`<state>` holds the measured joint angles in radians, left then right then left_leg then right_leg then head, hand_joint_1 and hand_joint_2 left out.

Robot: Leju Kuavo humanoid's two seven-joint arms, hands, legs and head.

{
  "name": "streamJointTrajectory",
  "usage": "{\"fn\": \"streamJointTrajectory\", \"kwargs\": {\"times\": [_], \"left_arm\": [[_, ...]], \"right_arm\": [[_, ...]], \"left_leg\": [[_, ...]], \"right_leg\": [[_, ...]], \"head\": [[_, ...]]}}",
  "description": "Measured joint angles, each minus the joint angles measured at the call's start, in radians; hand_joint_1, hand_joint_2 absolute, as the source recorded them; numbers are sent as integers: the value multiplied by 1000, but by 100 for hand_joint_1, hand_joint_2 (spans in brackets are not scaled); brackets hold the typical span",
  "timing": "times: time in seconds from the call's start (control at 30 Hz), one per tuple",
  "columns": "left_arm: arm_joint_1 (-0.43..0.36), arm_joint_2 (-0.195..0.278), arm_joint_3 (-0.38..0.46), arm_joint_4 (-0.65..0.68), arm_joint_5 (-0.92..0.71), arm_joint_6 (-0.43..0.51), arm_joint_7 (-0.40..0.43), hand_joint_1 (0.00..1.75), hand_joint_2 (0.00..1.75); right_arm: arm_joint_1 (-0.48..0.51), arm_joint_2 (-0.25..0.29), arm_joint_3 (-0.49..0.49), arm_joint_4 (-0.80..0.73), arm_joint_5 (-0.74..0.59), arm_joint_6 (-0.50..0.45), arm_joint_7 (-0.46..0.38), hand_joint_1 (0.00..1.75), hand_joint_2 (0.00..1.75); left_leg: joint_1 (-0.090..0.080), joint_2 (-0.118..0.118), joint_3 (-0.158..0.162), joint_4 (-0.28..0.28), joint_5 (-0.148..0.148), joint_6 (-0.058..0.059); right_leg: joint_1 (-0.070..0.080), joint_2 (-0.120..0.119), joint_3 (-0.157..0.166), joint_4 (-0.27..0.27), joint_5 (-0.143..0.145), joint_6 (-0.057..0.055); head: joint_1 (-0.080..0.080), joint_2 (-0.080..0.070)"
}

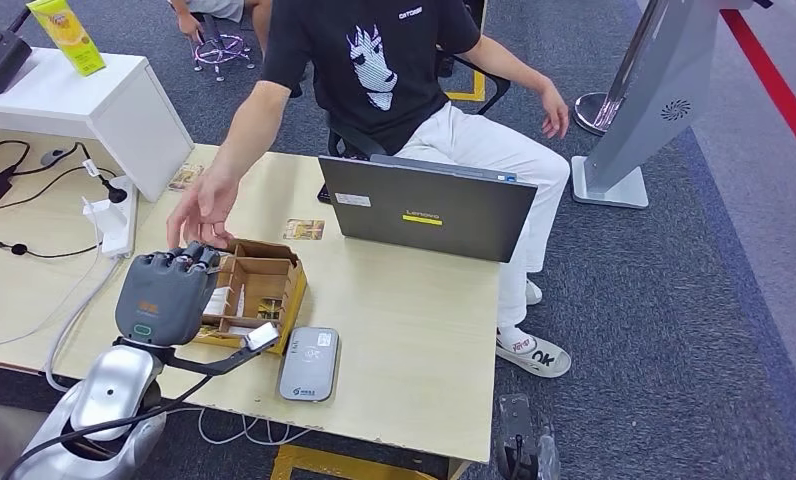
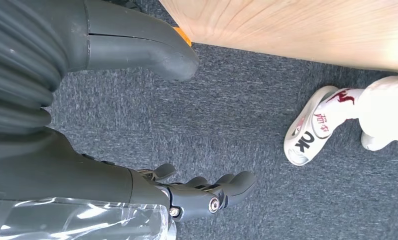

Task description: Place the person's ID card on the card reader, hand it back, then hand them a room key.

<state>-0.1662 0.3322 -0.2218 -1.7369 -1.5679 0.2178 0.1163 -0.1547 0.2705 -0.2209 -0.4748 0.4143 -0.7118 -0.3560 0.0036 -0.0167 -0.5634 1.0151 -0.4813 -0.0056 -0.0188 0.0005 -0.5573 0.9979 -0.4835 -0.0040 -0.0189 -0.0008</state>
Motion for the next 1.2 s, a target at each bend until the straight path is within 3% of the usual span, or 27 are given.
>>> {"fn": "streamJointTrajectory", "kwargs": {"times": [0.53,0.57,0.67,0.7,1.0,1.2], "left_arm": [[-30,-24,19,-40,0,-8,-38,175,175],[-30,-24,19,-40,0,-5,-36,141,175],[-30,-24,19,-40,0,-1,-32,10,175],[-30,-24,19,-40,0,-1,-31,0,175],[-15,-25,20,-40,0,51,-24,0,175],[21,-93,64,-72,8,178,-141,0,175]], "right_arm": [[1,0,-3,-1,6,0,5,0,175],[1,0,-3,-1,6,0,5,0,175],[1,0,-6,-1,6,0,5,0,175],[1,0,-6,-1,6,0,5,0,175],[3,0,-11,-10,4,0,8,0,175],[11,1,-43,-21,-63,0,45,0,175]], "left_leg": [[0,0,-1,0,0,0],[0,0,-1,0,0,0],[0,0,-2,0,0,0],[0,0,-2,0,0,0],[0,0,-2,0,0,0],[0,-1,-3,0,0,0]], "right_leg": [[0,0,0,0,0,0],[0,0,-1,0,0,0],[0,0,-1,0,0,0],[0,0,-2,0,0,0],[0,0,-2,0,0,0],[0,-1,-2,0,0,0]], "head": [[0,0],[0,0],[0,0],[0,0],[0,0],[0,0]]}}
